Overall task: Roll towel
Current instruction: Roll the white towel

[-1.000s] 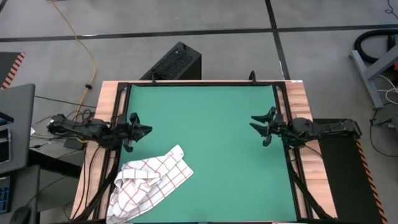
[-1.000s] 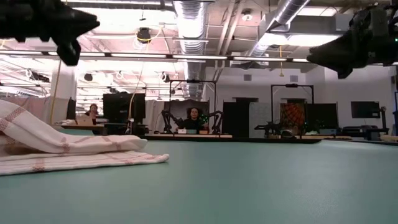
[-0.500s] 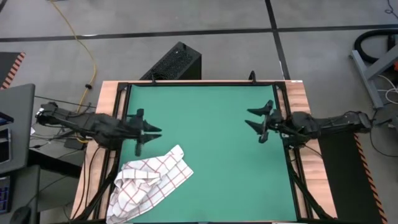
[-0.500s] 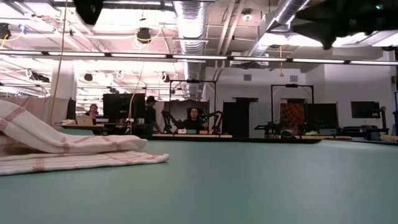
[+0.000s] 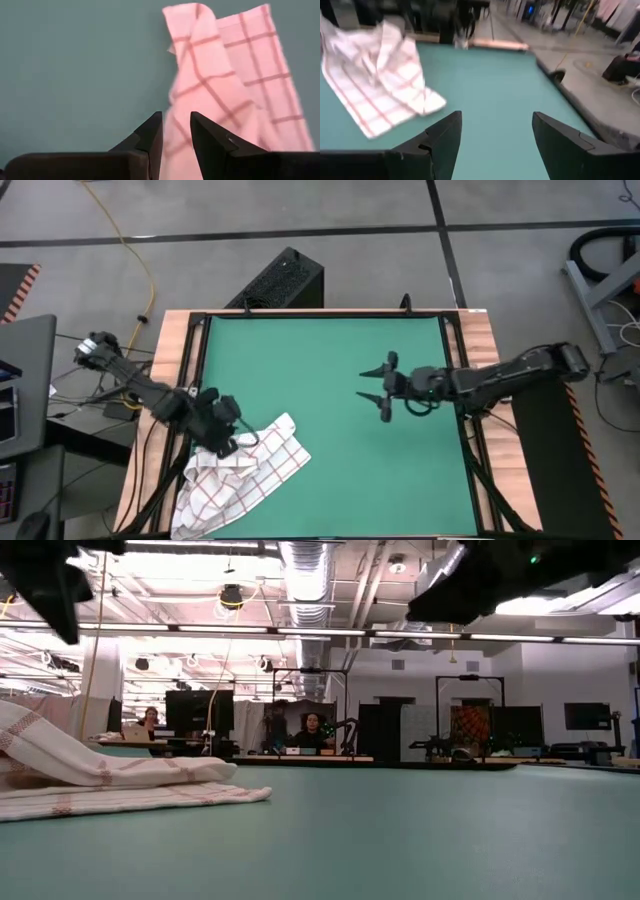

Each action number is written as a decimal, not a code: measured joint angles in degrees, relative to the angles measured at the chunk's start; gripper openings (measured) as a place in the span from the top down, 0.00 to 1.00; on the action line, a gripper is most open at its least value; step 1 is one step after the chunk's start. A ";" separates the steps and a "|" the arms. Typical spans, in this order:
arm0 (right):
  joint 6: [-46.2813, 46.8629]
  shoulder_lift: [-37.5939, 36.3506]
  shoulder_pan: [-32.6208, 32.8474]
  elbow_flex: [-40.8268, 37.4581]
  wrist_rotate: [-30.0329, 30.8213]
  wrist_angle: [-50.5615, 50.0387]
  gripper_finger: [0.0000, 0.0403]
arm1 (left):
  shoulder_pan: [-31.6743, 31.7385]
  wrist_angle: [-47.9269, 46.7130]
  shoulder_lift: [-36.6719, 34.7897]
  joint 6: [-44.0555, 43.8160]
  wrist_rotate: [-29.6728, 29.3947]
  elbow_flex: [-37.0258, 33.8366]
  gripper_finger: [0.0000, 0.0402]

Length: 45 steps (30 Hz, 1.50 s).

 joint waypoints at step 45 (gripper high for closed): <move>-1.45 10.24 -1.68 1.99 0.07 4.95 0.34 | -26.35 -10.33 21.97 -23.10 20.13 7.11 0.82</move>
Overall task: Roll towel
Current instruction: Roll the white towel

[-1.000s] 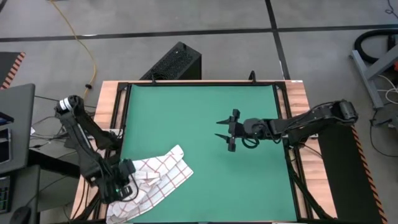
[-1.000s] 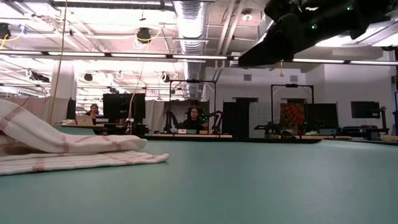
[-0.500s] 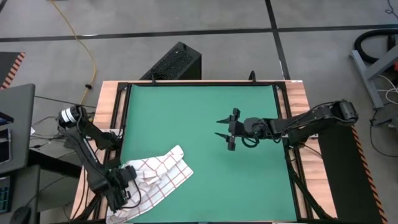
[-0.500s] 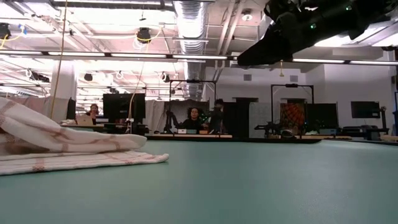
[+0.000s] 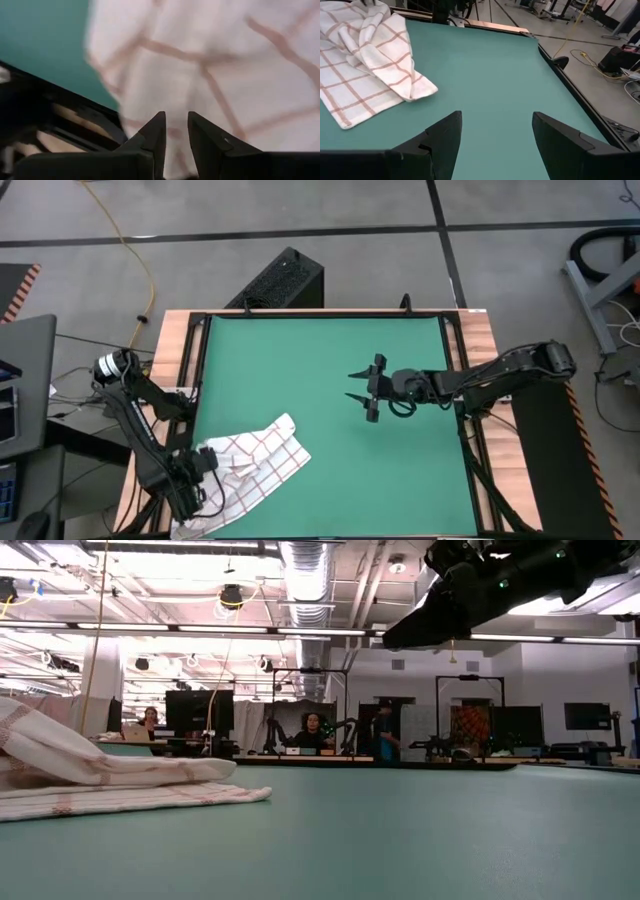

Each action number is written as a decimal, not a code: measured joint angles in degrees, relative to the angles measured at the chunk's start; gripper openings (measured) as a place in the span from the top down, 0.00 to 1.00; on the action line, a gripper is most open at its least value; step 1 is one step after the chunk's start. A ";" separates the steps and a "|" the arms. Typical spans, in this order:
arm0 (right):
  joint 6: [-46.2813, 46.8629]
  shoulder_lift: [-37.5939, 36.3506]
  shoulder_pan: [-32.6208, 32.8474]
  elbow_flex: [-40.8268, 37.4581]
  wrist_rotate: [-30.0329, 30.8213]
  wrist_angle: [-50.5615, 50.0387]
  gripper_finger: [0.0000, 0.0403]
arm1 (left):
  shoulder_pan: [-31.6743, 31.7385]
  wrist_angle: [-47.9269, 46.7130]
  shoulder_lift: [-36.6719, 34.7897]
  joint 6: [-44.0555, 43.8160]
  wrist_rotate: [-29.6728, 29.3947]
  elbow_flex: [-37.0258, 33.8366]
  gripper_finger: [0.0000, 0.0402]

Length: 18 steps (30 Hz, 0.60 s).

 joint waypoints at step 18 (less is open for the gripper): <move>0.52 0.00 -0.04 -0.02 -0.04 -1.61 0.34 | -7.53 -8.76 0.42 -11.81 -3.06 5.31 0.82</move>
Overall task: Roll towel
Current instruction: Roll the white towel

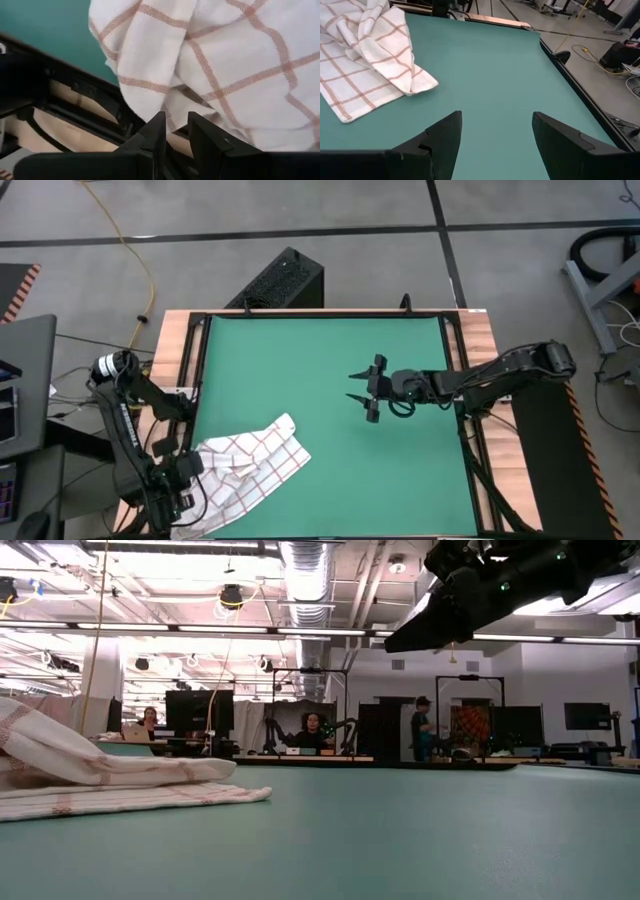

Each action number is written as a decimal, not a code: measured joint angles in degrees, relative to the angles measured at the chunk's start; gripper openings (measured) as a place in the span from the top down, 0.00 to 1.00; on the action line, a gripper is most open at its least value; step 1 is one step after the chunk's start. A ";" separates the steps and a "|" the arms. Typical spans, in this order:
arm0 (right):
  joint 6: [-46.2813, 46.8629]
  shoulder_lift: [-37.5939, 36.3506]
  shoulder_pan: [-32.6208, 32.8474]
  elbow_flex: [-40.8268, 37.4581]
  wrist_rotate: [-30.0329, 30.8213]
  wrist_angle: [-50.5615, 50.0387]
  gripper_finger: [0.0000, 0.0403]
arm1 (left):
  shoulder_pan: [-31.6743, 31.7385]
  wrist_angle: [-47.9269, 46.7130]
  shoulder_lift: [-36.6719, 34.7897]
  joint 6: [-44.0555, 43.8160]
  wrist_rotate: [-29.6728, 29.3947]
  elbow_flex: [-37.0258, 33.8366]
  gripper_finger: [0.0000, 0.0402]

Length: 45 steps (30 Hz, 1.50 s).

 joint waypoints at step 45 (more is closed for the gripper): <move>0.50 0.00 0.04 0.00 -0.11 -0.57 0.34 | -0.41 -2.86 9.97 7.09 -0.92 -0.07 0.96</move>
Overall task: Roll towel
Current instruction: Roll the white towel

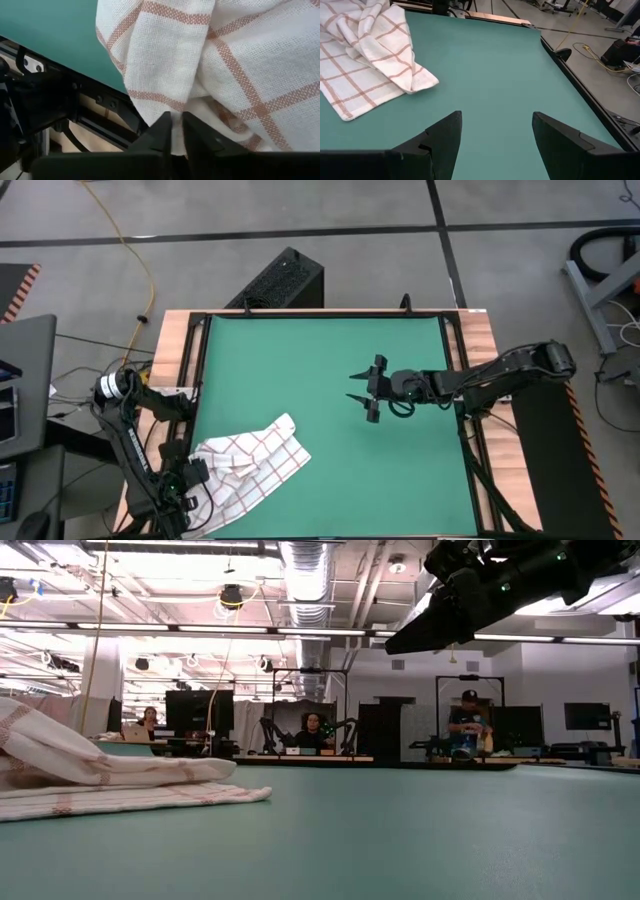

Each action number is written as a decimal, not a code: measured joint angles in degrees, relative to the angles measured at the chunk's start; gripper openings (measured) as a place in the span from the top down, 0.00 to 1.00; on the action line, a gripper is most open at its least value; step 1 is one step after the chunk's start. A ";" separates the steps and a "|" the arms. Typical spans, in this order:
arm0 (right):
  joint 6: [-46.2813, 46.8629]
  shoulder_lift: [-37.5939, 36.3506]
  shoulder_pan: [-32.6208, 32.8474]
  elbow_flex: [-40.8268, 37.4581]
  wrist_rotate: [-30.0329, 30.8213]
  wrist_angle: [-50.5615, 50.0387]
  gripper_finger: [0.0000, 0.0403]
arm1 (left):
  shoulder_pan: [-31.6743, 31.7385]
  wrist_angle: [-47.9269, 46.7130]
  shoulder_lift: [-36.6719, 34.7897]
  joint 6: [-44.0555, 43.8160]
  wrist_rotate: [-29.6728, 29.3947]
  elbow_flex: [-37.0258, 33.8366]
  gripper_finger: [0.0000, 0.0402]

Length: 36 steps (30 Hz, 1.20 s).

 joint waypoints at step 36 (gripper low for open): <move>-2.12 20.38 0.15 0.00 -7.90 27.18 0.34 | 22.58 -8.48 -0.04 21.12 -19.24 6.14 1.00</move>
